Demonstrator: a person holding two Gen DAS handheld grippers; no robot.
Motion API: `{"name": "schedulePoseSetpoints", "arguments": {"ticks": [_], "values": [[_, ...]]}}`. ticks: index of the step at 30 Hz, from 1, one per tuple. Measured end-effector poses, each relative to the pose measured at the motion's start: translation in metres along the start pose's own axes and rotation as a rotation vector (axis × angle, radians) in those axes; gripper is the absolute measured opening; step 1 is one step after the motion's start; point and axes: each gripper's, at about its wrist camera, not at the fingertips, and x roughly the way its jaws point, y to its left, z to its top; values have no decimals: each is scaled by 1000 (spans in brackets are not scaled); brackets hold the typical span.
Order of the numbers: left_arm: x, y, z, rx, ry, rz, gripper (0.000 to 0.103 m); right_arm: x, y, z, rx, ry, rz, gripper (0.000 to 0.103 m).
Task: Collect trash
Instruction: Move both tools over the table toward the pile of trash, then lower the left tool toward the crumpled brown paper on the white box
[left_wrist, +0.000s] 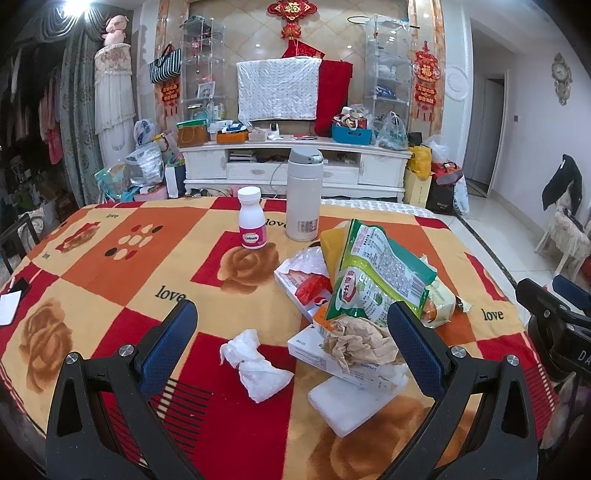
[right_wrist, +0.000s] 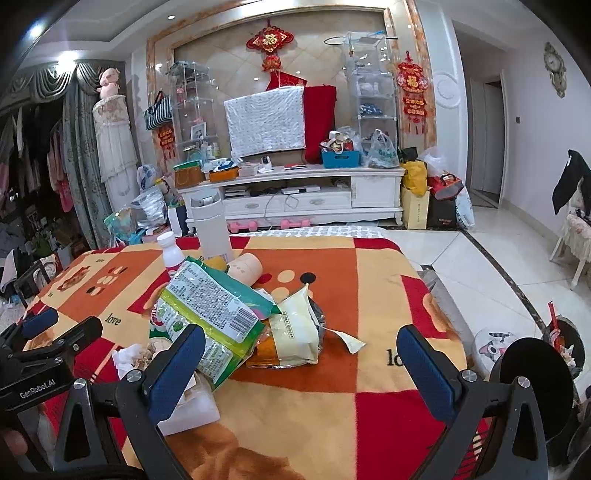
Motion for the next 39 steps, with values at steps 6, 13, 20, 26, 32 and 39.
{"name": "schedulePoseSetpoints", "arguments": {"ticks": [6, 13, 20, 26, 32, 39], "values": [[3, 0, -3, -5, 14, -9, 102, 1, -1, 0, -2, 5, -4, 103], [6, 1, -4, -10, 22, -14, 102, 1, -1, 0, -7, 9, -6, 103], [9, 0, -9, -12, 37, -20, 102, 6, -1, 0, -8, 23, -12, 103], [10, -2, -12, -12, 47, -22, 102, 6, 0, -1, -7, 27, -12, 103], [9, -2, -12, -14, 48, -23, 102, 10, -3, -1, 0, 35, -14, 103], [11, -2, -15, -17, 61, -22, 102, 12, -4, -2, 5, 38, -17, 103]]}}
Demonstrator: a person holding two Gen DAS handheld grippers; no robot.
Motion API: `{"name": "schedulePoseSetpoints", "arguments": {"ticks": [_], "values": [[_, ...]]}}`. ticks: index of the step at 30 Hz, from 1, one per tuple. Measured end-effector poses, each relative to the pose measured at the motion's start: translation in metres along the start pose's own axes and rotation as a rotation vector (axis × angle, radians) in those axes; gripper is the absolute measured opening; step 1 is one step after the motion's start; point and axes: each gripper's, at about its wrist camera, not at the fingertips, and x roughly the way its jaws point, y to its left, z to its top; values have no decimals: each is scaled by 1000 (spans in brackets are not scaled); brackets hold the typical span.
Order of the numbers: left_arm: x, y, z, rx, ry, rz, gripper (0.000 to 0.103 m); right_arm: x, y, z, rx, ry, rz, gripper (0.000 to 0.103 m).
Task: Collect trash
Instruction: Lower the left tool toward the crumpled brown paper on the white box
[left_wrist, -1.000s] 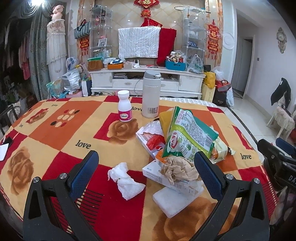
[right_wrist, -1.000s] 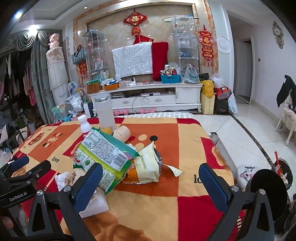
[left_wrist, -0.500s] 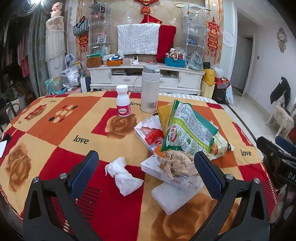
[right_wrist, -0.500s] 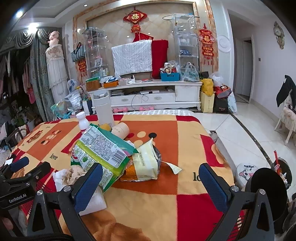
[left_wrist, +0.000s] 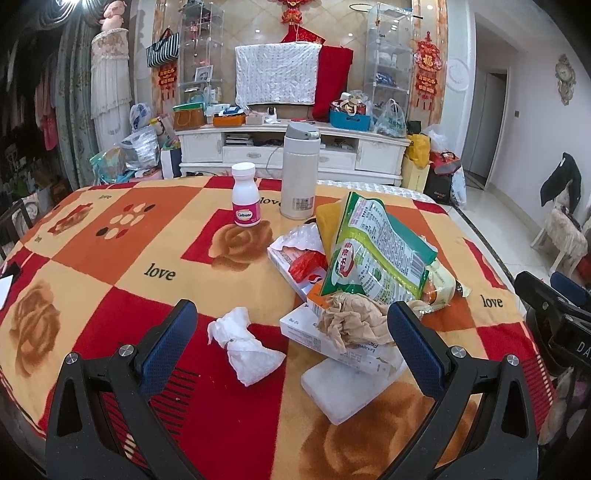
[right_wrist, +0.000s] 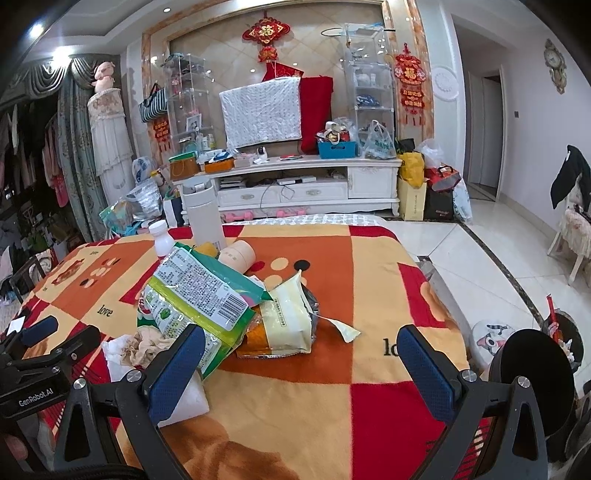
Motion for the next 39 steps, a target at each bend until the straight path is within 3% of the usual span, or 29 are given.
{"name": "schedulePoseSetpoints", "arguments": {"ticks": [39], "values": [[2, 1, -8, 4, 30, -8, 102, 8, 2, -11, -12, 49, 7, 103]]}}
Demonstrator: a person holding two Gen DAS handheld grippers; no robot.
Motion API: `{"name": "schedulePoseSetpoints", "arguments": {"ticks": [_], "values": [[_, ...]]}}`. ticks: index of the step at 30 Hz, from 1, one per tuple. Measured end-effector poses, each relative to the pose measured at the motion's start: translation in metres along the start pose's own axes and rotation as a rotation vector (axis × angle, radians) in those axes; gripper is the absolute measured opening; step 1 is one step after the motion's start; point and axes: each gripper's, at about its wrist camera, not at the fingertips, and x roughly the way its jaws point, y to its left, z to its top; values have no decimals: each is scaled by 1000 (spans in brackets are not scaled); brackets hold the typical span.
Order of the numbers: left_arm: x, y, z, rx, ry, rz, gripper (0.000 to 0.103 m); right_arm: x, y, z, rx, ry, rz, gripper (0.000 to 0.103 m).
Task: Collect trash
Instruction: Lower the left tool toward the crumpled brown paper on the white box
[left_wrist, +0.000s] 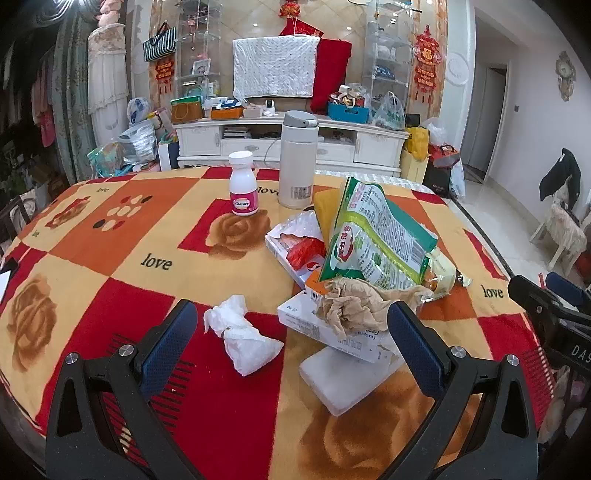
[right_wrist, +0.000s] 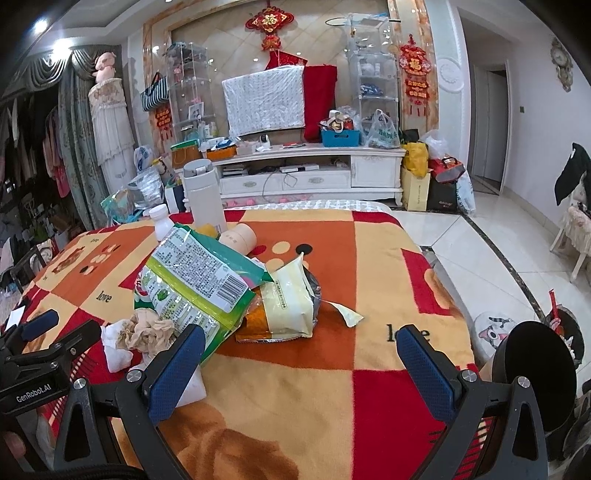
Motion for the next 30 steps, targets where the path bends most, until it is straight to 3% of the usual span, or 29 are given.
{"name": "schedulePoseSetpoints", "arguments": {"ticks": [19, 30], "values": [[12, 8, -17, 10, 76, -2, 102, 13, -5, -6, 10, 50, 7, 103], [12, 7, -20, 16, 77, -13, 102, 17, -6, -9, 13, 68, 18, 103]]}}
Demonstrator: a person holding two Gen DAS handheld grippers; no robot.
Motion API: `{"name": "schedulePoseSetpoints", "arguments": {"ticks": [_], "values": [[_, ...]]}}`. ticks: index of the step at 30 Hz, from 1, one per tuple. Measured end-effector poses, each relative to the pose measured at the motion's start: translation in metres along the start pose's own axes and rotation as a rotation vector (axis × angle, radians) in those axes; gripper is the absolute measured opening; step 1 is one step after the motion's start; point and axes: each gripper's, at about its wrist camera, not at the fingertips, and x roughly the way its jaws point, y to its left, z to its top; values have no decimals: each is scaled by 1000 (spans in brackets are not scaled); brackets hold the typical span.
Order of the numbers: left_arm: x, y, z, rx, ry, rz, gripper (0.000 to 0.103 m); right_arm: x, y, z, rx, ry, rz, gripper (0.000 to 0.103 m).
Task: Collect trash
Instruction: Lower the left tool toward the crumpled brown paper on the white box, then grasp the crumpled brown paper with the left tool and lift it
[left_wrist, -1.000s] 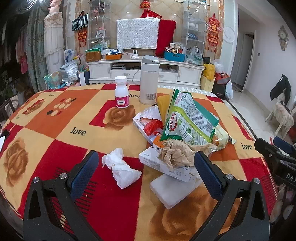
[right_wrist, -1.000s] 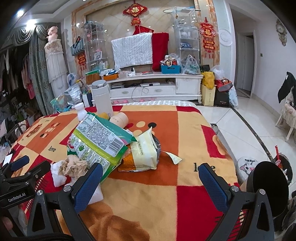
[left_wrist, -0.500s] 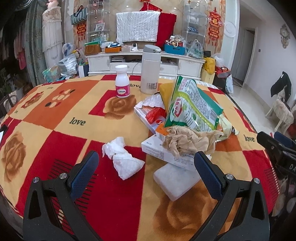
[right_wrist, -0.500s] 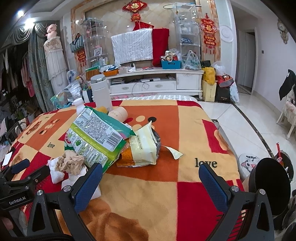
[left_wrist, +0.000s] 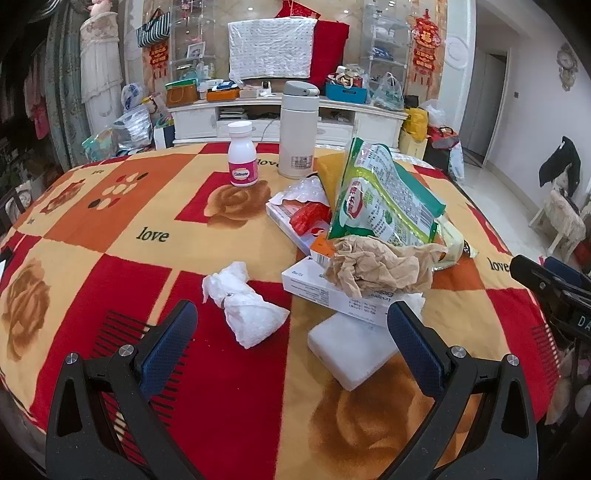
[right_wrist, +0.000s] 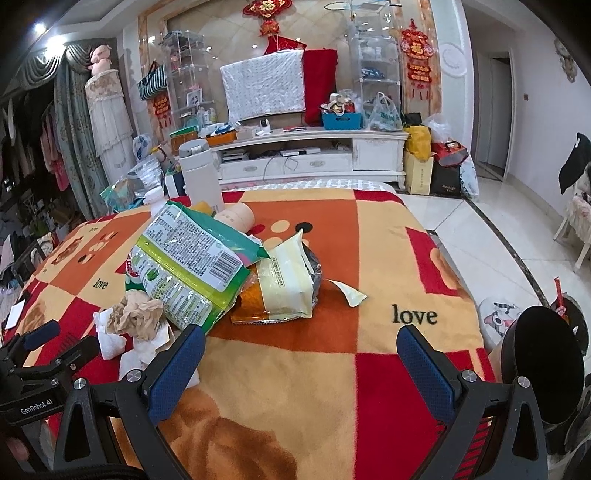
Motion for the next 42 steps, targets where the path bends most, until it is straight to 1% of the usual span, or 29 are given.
{"name": "schedulePoseSetpoints", "arguments": {"ticks": [8, 13, 17, 18, 19, 20, 22, 23, 24, 25, 26, 27, 28, 30, 32, 34, 37, 42], "values": [[1, -2, 5, 1, -4, -4, 102, 4, 2, -2, -1, 15, 17, 103], [9, -11, 22, 4, 7, -55, 102, 5, 5, -3, -8, 22, 23, 103], [23, -22, 34, 32, 13, -92, 102, 5, 6, -4, -13, 25, 26, 103], [28, -24, 36, 38, 16, -102, 94, 5, 6, -4, -12, 26, 28, 103], [34, -26, 37, 44, 29, -109, 80, 6, 5, -4, -11, 29, 33, 103], [44, -28, 39, 49, 64, -122, 73, 6, 5, -5, -10, 32, 37, 103], [54, -29, 40, 42, 109, -170, 43, 8, 6, -6, -7, 45, 54, 103], [60, -28, 39, 34, 133, -188, 41, 11, 8, -8, -8, 57, 70, 103], [61, -26, 39, 25, 139, -197, 39, 12, 9, -9, -10, 64, 78, 103], [58, -22, 39, 11, 131, -206, 33, 13, 11, -10, -14, 75, 90, 103], [54, -18, 40, 4, 130, -211, 29, 15, 14, -12, -23, 85, 101, 103], [50, -15, 41, -3, 130, -219, 20, 16, 17, -14, -33, 92, 106, 103], [45, -10, 41, -13, 130, -233, 13, 19, 21, -16, -46, 102, 112, 103], [33, -1, 42, -15, 122, -239, 13, 24, 27, -19, -57, 120, 126, 103], [20, 9, 41, 7, 107, -205, 13, 29, 33, -22, -63, 137, 144, 103], [14, 18, 37, 15, 100, -188, 13, 34, 38, -25, -76, 149, 154, 103], [13, 29, 30, 12, 110, -166, 13, 40, 43, -28, -82, 164, 162, 103], [13, 38, 18, 4, 124, -167, 12, 42, 47, -30, -89, 181, 177, 103]]}}
